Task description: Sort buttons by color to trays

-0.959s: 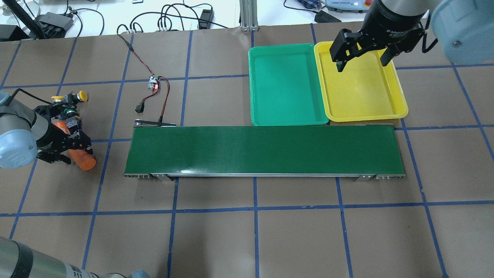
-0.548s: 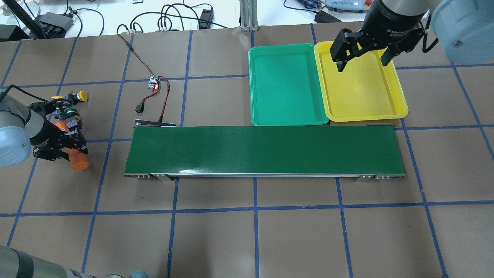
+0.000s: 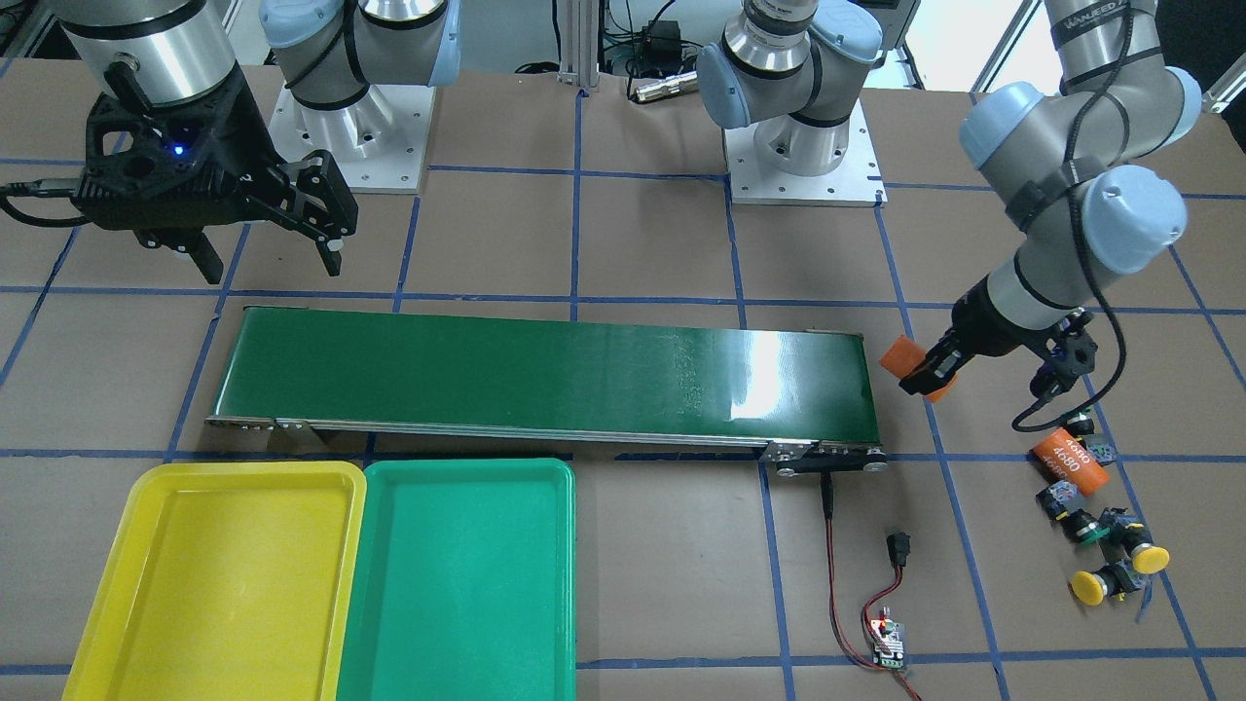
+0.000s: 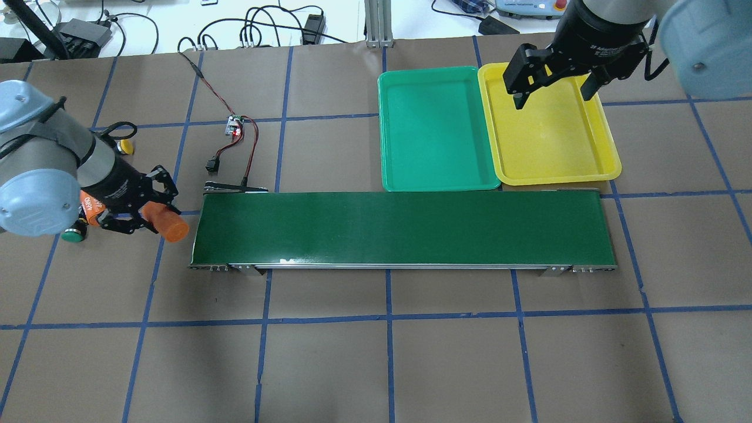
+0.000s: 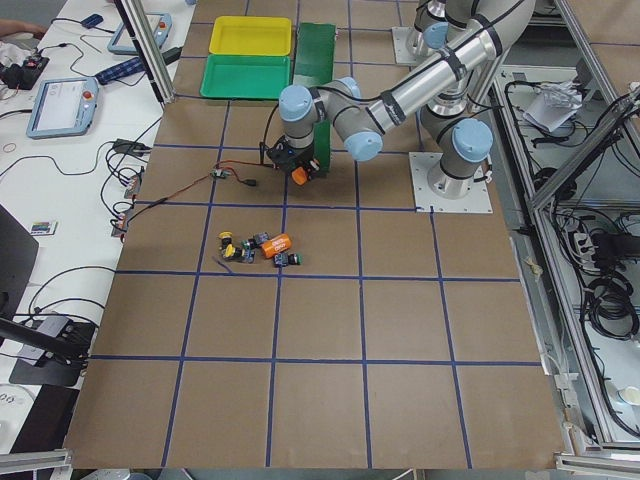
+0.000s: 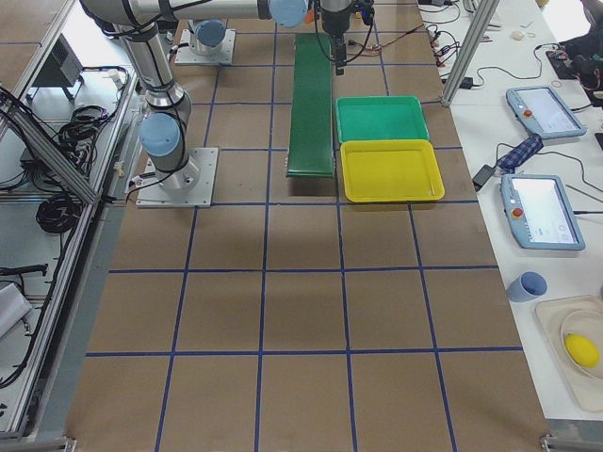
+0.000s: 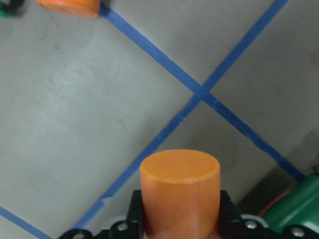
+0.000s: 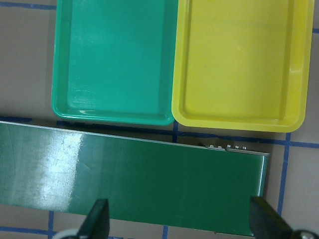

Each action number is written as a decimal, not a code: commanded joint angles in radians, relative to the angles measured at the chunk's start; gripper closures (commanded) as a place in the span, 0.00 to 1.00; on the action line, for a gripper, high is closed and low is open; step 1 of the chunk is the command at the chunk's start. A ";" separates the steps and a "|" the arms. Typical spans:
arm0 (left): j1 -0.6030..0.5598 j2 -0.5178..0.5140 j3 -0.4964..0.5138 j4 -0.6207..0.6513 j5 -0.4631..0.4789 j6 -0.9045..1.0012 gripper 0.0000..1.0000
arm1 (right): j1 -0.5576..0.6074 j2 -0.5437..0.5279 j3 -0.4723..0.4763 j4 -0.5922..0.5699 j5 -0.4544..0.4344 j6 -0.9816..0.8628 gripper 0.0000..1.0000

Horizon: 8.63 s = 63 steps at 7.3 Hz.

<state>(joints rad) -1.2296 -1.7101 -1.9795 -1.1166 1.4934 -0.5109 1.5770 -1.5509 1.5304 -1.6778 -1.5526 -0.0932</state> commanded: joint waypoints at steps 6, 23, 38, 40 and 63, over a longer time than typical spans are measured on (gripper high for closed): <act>-0.200 -0.075 0.048 -0.032 -0.041 -0.463 1.00 | 0.000 0.000 0.004 0.000 -0.001 -0.011 0.00; 0.280 -0.314 0.243 0.227 0.097 0.770 0.00 | -0.002 -0.008 0.008 0.009 -0.009 0.000 0.00; 0.288 -0.352 0.248 0.115 0.102 0.723 0.62 | -0.006 -0.011 0.010 0.010 -0.014 -0.003 0.00; 0.280 -0.341 0.249 0.083 0.099 0.704 0.93 | -0.006 -0.011 0.010 0.010 -0.014 -0.003 0.00; 0.283 -0.133 0.205 -0.059 0.171 0.303 0.00 | -0.002 -0.021 0.010 0.015 -0.006 -0.013 0.00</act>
<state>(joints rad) -1.0298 -1.8052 -1.7681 -1.2863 1.6231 -0.3332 1.5725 -1.5681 1.5401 -1.6631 -1.5630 -0.1044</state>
